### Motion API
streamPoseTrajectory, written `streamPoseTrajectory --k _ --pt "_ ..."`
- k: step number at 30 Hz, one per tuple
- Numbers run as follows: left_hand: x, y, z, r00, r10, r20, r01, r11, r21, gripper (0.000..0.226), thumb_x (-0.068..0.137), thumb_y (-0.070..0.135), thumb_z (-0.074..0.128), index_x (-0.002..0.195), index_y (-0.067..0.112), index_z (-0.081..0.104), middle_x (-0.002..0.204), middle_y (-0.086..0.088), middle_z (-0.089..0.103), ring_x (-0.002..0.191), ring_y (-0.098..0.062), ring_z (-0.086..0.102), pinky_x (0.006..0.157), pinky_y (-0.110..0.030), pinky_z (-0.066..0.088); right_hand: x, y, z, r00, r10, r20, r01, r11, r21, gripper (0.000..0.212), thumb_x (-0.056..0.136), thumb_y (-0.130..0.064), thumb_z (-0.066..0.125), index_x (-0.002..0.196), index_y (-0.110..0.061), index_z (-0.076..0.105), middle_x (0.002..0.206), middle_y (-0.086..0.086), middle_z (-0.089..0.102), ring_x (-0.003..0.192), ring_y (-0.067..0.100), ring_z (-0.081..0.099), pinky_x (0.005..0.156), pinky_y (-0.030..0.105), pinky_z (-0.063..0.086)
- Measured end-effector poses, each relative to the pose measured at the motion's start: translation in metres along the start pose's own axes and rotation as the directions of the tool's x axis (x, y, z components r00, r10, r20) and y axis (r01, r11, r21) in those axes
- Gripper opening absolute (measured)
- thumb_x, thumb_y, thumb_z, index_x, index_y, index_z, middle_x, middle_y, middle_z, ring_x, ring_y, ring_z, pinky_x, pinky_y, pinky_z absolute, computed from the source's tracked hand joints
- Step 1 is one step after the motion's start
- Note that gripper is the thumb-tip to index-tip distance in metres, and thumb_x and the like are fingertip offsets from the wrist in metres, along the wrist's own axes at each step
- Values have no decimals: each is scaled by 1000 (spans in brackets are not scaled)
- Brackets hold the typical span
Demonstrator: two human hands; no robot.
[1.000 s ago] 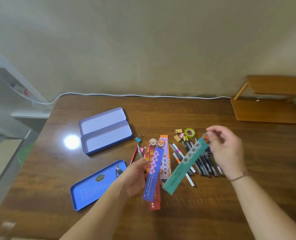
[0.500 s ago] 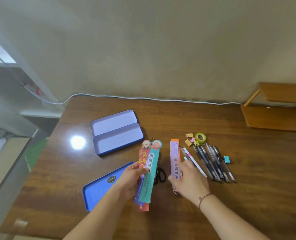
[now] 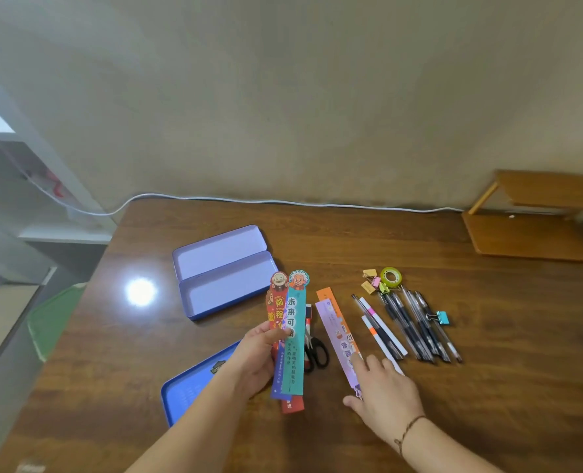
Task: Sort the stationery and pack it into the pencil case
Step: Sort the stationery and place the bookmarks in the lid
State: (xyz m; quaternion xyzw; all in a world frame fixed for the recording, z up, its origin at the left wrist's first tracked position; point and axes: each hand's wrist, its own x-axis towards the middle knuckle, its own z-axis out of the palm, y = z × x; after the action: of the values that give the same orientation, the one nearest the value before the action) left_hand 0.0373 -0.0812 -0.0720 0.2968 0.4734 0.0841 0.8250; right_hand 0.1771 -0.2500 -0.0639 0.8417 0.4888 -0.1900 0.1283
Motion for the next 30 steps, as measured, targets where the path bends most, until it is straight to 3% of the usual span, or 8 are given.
streamPoseTrajectory --k 6,11,13,16,20,24,26,30 --pt "-1 3 0 1000 -13 17 13 999 -34 23 95 8 58 116 12 65 112 -21 69 99 -32 68 76 -45 57 -3 3 4 969 237 66 -244 887 393 62 79 -45 70 128 -28 37 121 -5 54 105 11 56 67 17 48" --pt "2 7 -4 999 -33 34 34 999 -25 29 98 20 51 125 13 58 117 -22 67 101 -31 68 87 -48 55 0 25 4 950 294 111 -286 662 693 29 78 -19 76 98 -21 55 95 -2 67 72 5 61 49 10 38" --pt "3 8 -7 998 -29 52 30 1000 -8 31 98 20 51 128 13 57 119 -22 66 106 -33 67 93 -49 52 -3 38 -1 939 329 95 -272 548 791 12 82 -17 72 87 -17 62 84 -2 69 68 11 63 51 18 47" --pt "2 9 -9 997 -16 73 16 1000 6 32 99 22 50 128 14 57 117 -21 67 106 -32 67 92 -48 52 -5 60 -18 892 448 -63 -122 372 920 11 83 -17 71 73 -19 66 77 3 68 66 23 63 59 37 56" --pt "-2 9 -5 993 -42 113 43 999 -3 37 99 35 47 126 12 56 109 -19 69 93 -27 70 79 -41 56 -3 63 -73 845 480 -237 218 96 971 8 89 -13 61 82 -16 62 84 -3 72 73 14 67 63 26 58" --pt "-5 10 3 984 -88 154 82 996 48 44 94 42 53 124 10 58 109 -18 68 96 -27 66 87 -43 53 26 36 -99 901 354 -249 224 109 968 4 90 -14 61 88 -15 63 76 1 73 66 15 66 57 35 54" --pt "-7 8 7 965 -107 241 98 994 48 51 87 42 63 124 7 59 116 -21 65 105 -32 61 98 -47 47 43 11 -95 932 281 -231 182 192 965 5 88 -13 64 86 -9 62 68 1 72 51 12 60 48 30 47" --pt "-10 3 9 955 -44 293 19 996 88 44 88 26 67 126 6 55 108 -17 69 89 -28 68 74 -35 56 65 -23 -75 904 256 -344 185 492 851 12 81 -29 72 80 -24 61 76 -9 66 69 7 61 57 20 40"
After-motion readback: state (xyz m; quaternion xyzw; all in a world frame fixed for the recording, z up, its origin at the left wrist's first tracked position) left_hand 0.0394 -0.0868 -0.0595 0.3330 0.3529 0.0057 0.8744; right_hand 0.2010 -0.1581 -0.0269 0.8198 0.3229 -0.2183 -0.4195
